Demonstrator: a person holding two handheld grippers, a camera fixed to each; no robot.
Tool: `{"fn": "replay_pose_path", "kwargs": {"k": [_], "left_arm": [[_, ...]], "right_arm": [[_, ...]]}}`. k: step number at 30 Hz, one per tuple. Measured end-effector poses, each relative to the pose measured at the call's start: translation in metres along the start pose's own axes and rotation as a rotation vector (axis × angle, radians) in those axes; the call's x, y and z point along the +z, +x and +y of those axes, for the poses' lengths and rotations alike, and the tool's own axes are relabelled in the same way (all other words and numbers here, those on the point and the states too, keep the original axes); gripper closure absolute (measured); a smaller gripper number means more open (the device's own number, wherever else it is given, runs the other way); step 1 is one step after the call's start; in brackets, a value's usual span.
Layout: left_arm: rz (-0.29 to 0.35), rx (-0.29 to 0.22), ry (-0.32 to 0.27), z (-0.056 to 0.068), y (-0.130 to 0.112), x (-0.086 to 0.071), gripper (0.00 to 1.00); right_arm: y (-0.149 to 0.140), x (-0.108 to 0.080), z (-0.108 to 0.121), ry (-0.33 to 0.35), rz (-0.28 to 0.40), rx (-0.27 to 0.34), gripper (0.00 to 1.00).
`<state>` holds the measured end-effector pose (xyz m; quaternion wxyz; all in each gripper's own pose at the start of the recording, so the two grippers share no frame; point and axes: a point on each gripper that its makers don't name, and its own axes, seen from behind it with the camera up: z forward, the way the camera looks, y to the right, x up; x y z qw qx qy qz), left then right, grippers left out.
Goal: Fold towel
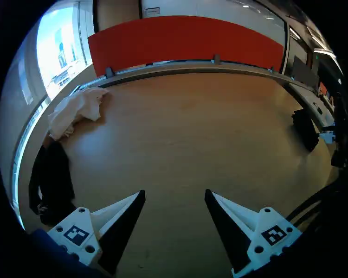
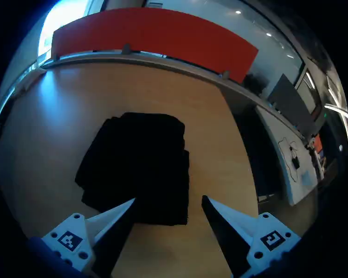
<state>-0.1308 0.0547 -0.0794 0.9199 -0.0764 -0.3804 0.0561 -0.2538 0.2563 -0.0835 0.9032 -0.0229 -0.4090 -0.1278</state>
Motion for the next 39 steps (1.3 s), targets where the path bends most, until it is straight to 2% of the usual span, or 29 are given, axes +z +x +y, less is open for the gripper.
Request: {"fn": "replay_pose_path", "kwargs": {"k": [8, 14, 20, 32, 39], "left_arm": [[0.022, -0.012, 0.006, -0.005, 0.004, -0.001, 0.05], [0.044, -0.019, 0.014, -0.009, 0.01, 0.0, 0.05], [0.079, -0.014, 0.027, -0.012, 0.02, 0.0, 0.05], [0.165, -0.024, 0.051, -0.019, 0.043, -0.002, 0.05], [0.239, -0.022, 0.062, -0.02, 0.063, -0.006, 0.05]], "right_arm": [[0.018, -0.008, -0.006, -0.007, 0.058, 0.017, 0.0], [0.041, -0.017, -0.013, -0.011, 0.129, 0.031, 0.0], [0.071, -0.028, -0.014, -0.025, 0.237, 0.061, 0.0], [0.13, -0.056, -0.022, -0.003, 0.481, 0.194, 0.0], [0.148, -0.059, -0.024, -0.019, 0.543, 0.218, 0.0]]}}
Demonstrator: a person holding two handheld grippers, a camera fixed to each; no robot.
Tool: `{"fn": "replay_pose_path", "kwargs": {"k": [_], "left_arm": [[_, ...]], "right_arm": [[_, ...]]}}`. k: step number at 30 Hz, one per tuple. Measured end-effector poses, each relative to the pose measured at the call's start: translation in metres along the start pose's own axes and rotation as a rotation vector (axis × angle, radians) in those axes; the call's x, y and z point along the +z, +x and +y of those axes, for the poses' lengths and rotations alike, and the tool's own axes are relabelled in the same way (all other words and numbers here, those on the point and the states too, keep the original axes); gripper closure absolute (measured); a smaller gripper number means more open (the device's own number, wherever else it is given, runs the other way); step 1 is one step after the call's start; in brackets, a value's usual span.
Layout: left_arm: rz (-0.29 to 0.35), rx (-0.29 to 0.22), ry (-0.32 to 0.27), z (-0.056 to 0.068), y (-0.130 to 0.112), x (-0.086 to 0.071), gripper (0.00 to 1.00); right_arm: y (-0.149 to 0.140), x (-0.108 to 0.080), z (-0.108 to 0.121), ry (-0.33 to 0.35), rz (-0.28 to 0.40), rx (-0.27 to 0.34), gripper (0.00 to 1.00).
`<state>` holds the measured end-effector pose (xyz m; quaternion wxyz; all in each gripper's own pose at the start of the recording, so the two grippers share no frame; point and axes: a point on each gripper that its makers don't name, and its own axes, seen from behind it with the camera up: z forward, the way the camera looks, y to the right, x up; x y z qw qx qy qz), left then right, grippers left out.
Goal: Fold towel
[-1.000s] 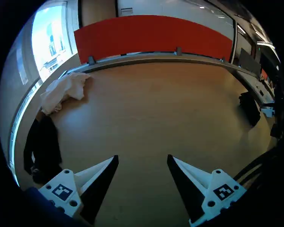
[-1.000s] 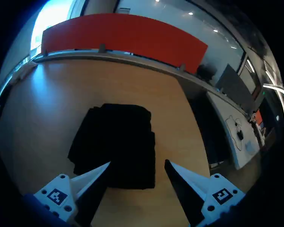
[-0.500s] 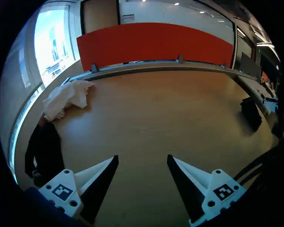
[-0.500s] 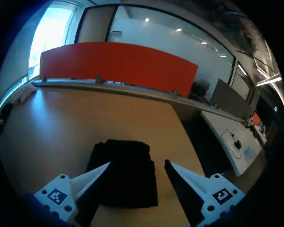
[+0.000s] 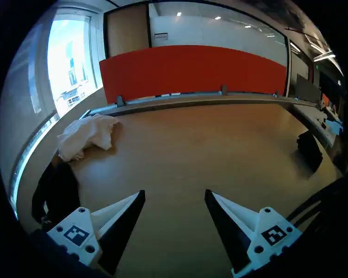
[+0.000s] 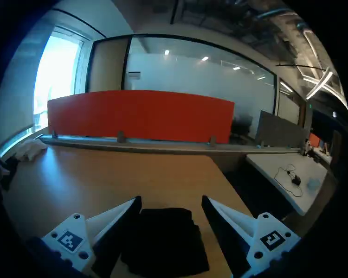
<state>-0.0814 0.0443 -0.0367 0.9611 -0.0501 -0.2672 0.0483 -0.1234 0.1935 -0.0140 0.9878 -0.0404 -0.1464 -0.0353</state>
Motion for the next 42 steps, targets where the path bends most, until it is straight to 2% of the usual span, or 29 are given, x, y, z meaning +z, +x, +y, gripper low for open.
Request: {"fn": "replay_pose_path", "kwargs": {"k": [8, 20, 29, 42], "left_arm": [[0.093, -0.022, 0.015, -0.004, 0.023, -0.001, 0.05], [0.182, -0.038, 0.065, -0.021, 0.048, -0.003, 0.05], [0.277, -0.064, 0.091, -0.035, 0.077, -0.01, 0.05], [0.352, -0.1, 0.094, -0.051, 0.098, -0.015, 0.05]], "right_arm": [[0.019, 0.003, -0.009, 0.011, 0.05, 0.011, 0.0], [0.046, 0.005, -0.023, 0.017, 0.125, 0.043, 0.0], [0.071, 0.002, -0.052, 0.04, 0.183, 0.037, 0.0], [0.09, 0.006, -0.119, 0.107, 0.215, 0.034, 0.0]]}}
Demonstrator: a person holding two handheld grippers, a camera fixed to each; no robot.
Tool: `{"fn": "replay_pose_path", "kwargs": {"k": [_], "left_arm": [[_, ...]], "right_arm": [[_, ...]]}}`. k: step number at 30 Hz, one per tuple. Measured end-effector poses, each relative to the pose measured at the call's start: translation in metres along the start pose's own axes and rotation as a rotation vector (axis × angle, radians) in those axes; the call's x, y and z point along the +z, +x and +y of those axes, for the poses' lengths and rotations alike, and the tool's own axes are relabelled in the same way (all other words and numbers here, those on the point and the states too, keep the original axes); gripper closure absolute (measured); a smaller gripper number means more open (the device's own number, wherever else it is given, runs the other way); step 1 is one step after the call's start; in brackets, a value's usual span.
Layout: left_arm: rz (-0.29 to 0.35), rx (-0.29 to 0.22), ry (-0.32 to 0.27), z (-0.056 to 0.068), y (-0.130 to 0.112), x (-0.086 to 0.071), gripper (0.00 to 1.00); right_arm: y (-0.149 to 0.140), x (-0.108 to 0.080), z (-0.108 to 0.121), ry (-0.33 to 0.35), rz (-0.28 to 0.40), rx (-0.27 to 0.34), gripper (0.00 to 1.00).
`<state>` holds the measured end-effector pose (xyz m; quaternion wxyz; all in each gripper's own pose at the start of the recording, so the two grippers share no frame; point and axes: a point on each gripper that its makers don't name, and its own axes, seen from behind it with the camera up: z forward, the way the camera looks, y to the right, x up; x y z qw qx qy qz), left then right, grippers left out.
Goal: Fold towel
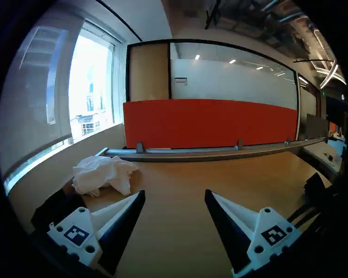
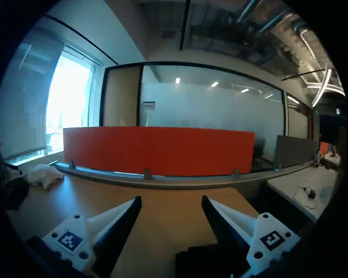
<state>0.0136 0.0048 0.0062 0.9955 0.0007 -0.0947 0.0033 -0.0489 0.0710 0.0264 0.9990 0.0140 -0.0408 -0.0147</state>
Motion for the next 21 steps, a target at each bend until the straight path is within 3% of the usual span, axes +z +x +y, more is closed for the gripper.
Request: {"fn": "replay_pose_path", "kwargs": {"k": [15, 21], "left_arm": [[0.063, -0.027, -0.022, -0.011, 0.02, 0.003, 0.05], [0.079, -0.025, -0.016, -0.016, 0.021, 0.003, 0.05]], "right_arm": [[0.011, 0.014, -0.064, 0.048, 0.023, 0.014, 0.0], [0.011, 0.016, -0.073, 0.052, 0.021, -0.003, 0.0]]}}
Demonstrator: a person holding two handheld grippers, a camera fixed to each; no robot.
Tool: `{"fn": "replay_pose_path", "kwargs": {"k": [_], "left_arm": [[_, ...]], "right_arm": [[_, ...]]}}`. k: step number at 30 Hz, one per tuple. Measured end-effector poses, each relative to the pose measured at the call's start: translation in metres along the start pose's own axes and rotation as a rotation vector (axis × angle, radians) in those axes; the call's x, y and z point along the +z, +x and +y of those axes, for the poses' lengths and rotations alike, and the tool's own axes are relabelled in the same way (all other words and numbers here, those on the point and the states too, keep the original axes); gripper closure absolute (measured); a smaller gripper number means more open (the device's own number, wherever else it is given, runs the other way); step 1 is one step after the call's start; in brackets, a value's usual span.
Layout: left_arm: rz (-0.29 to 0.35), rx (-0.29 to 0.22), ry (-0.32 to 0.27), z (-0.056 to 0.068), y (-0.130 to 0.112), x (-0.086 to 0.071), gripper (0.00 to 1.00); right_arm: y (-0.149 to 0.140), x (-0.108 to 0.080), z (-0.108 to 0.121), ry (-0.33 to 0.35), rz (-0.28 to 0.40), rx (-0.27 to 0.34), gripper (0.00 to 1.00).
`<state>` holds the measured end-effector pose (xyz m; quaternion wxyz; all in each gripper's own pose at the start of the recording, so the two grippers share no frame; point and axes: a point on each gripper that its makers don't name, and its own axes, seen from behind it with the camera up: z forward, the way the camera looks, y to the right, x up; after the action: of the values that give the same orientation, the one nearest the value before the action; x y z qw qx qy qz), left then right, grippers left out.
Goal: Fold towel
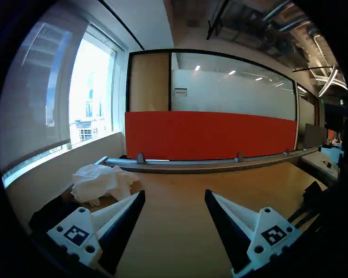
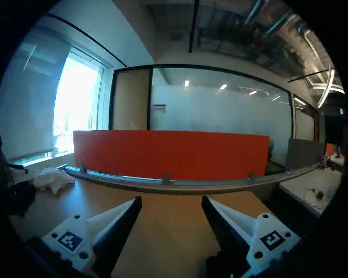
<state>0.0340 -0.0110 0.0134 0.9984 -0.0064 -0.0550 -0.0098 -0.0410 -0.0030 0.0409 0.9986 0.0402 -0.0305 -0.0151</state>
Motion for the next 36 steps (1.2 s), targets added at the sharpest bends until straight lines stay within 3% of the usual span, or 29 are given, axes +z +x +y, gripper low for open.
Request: {"fn": "replay_pose_path", "kwargs": {"k": [6, 21, 36], "left_arm": [[0.016, -0.009, 0.007, -0.005, -0.004, 0.002, 0.05], [0.051, -0.044, -0.019, 0.0, -0.052, 0.018, 0.05], [0.102, -0.033, 0.019, -0.017, -0.092, 0.019, 0.05]], "right_arm": [[0.0, -0.002, -0.001, -0.014, 0.003, 0.001, 0.0], [-0.022, -0.008, -0.015, -0.037, 0.022, -0.009, 0.0], [-0.046, -0.014, -0.023, -0.052, 0.008, -0.011, 0.0]]}}
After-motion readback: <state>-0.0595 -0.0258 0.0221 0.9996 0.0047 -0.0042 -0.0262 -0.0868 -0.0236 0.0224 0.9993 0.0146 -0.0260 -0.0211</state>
